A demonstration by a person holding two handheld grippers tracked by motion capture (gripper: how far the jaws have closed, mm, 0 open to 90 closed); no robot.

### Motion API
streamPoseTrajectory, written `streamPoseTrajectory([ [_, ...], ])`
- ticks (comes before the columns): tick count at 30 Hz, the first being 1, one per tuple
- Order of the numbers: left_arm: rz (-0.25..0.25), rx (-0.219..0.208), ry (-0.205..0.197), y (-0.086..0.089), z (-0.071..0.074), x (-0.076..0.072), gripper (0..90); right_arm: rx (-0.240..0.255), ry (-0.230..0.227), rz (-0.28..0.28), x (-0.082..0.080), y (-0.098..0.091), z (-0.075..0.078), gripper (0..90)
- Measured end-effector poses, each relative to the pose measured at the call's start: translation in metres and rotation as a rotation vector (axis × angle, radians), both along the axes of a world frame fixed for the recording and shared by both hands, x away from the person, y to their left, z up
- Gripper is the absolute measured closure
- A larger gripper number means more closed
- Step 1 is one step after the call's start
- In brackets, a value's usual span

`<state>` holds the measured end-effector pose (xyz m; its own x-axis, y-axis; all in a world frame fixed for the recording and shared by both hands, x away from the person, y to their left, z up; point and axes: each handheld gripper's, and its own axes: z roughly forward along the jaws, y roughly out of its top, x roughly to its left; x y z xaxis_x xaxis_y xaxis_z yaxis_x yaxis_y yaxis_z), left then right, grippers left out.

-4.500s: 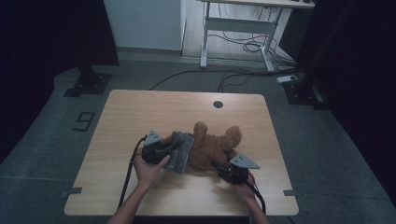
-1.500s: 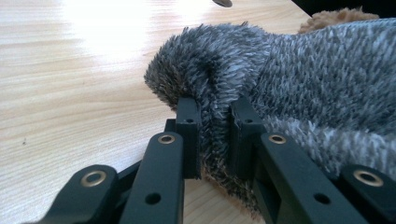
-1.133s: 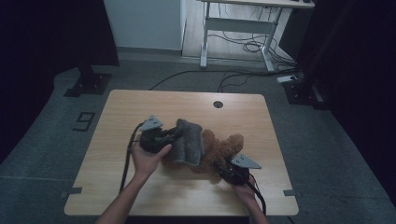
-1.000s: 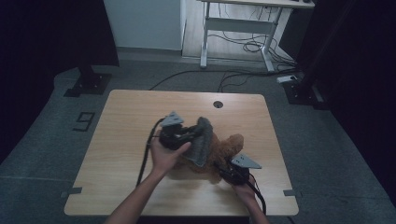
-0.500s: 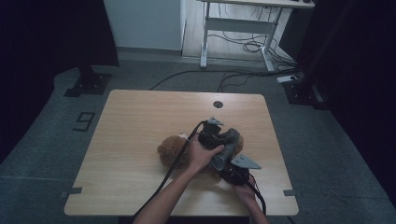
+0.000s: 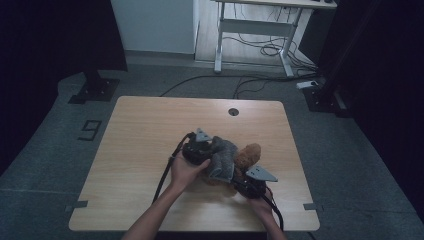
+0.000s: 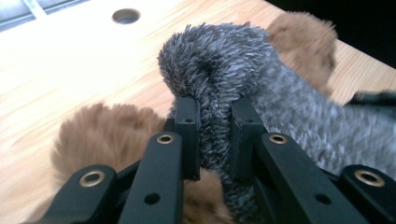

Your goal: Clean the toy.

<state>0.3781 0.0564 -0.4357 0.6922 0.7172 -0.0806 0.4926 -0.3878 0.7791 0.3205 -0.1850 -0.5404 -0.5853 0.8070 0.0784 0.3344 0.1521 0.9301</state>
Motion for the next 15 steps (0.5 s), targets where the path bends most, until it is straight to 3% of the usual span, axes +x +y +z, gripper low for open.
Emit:
streamPoseTrajectory([
  [3, -0.005, -0.064, 0.029, 0.023, 0.001, -0.003, 76.4, -0.002, -0.006, -0.003, 0.0, 0.001, 0.0, 58.5],
  [5, 0.0, -0.09, 0.028, 0.034, 0.003, -0.006, 76.5, -0.003, -0.011, -0.006, -0.001, 0.002, 0.001, 58.5],
  [9, 0.027, -0.102, 0.003, 0.053, 0.009, -0.011, 76.4, 0.005, -0.006, -0.008, -0.001, 0.001, 0.0, 58.5],
  [12, 0.076, -0.101, -0.004, 0.074, 0.006, -0.013, 76.4, 0.012, -0.002, -0.009, -0.001, 0.0, 0.0, 58.2],
  [15, 0.119, -0.149, 0.064, 0.101, -0.008, -0.01, 76.3, 0.019, -0.003, -0.005, 0.0, -0.001, -0.001, 58.2],
])
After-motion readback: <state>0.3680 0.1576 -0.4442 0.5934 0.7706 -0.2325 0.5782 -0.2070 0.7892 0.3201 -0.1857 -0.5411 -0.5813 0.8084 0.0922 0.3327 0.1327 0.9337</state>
